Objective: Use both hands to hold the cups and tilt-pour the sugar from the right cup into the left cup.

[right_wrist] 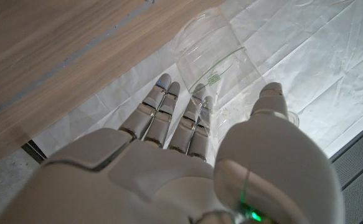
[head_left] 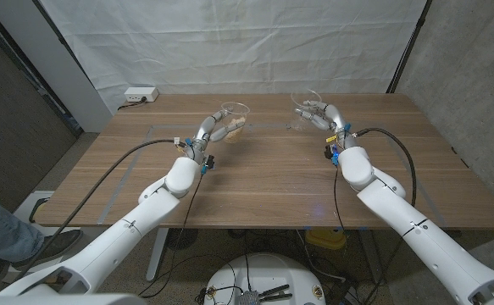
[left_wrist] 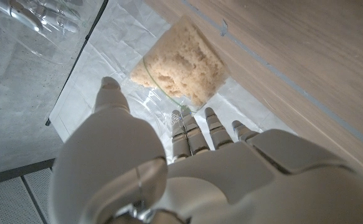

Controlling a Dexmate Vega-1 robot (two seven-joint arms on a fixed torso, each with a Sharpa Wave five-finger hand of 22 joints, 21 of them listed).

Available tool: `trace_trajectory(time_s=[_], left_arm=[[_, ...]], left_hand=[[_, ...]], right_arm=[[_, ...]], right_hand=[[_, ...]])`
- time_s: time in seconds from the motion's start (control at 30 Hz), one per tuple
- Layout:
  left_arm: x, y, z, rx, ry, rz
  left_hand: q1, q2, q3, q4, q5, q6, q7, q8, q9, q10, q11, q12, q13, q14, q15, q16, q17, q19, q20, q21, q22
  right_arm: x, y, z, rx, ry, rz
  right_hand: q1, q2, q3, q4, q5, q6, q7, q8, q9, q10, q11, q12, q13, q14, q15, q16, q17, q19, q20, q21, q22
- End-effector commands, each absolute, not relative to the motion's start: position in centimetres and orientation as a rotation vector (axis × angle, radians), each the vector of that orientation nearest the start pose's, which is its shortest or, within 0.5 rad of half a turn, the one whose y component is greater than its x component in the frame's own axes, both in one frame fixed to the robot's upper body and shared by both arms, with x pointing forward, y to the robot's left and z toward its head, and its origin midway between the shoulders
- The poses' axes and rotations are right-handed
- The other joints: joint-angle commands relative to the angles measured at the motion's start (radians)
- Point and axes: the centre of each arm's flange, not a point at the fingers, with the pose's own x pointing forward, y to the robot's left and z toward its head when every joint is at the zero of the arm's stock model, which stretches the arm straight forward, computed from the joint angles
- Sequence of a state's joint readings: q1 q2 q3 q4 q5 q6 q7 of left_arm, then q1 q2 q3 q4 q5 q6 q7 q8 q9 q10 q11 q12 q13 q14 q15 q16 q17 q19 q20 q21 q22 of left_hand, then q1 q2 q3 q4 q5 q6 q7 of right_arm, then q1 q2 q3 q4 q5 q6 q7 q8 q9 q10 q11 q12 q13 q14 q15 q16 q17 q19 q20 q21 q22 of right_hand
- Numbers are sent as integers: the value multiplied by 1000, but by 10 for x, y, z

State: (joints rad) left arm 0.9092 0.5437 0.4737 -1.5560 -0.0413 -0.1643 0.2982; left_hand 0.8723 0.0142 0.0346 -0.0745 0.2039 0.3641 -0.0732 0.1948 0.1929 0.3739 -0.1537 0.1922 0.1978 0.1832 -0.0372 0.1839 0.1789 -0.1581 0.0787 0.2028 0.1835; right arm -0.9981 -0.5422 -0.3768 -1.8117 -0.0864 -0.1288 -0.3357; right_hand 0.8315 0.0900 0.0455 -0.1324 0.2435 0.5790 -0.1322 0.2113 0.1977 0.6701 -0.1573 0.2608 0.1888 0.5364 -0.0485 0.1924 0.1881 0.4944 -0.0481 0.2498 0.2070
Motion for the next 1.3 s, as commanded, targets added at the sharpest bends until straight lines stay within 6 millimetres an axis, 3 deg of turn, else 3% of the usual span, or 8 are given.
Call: trace_trajectory(time_s=[0.03, 0.37, 0.83, 1.3], left_arm=[[623, 208, -40, 502, -688, -64], [629, 210, -46, 515, -649, -71], [633, 207, -49, 530, -616, -91], [634, 204, -47, 542, -615, -92]], left_hand=[[-4, -1, -8, 0, 10, -5, -6, -3, 4, -6, -7, -3, 3, -8, -25, 2, 5, -13, 1, -4, 3], [-2, -1, -10, 0, 12, -17, -6, -3, 4, -19, 1, -2, 3, -13, -26, 3, 5, -16, 0, -3, 4], [0, 3, -14, 1, 15, -20, 25, 3, 5, -18, 37, 7, 4, -19, -17, 4, 5, -21, 3, -2, 4], [3, 3, -18, 1, 16, -47, 33, -3, 5, -42, 40, 4, 6, -38, -9, 1, 5, -28, 9, -2, 4]], right_arm=[[582, -223, -15, -541, -625, -94], [584, -222, -17, -539, -623, -94], [587, -223, -22, -532, -610, -86], [586, -226, -24, -542, -613, -91]], right_hand=[[2, 7, 2, 3, -3, 10, -5, 2, 3, 4, 6, 2, 4, 6, -95, 3, 3, 10, -62, 3, 3], [1, 7, 1, 5, -5, 11, -6, 2, 3, 3, 6, 1, 4, 5, -95, 2, 3, 9, -61, 3, 4], [0, 8, 1, 6, -9, 12, -5, 1, 3, 3, 7, -1, 4, 5, -93, 2, 4, 9, -61, 3, 4], [-1, 8, 1, 7, -12, 12, -4, 0, 3, 3, 6, -2, 4, 4, -92, 2, 4, 8, -61, 2, 4]])
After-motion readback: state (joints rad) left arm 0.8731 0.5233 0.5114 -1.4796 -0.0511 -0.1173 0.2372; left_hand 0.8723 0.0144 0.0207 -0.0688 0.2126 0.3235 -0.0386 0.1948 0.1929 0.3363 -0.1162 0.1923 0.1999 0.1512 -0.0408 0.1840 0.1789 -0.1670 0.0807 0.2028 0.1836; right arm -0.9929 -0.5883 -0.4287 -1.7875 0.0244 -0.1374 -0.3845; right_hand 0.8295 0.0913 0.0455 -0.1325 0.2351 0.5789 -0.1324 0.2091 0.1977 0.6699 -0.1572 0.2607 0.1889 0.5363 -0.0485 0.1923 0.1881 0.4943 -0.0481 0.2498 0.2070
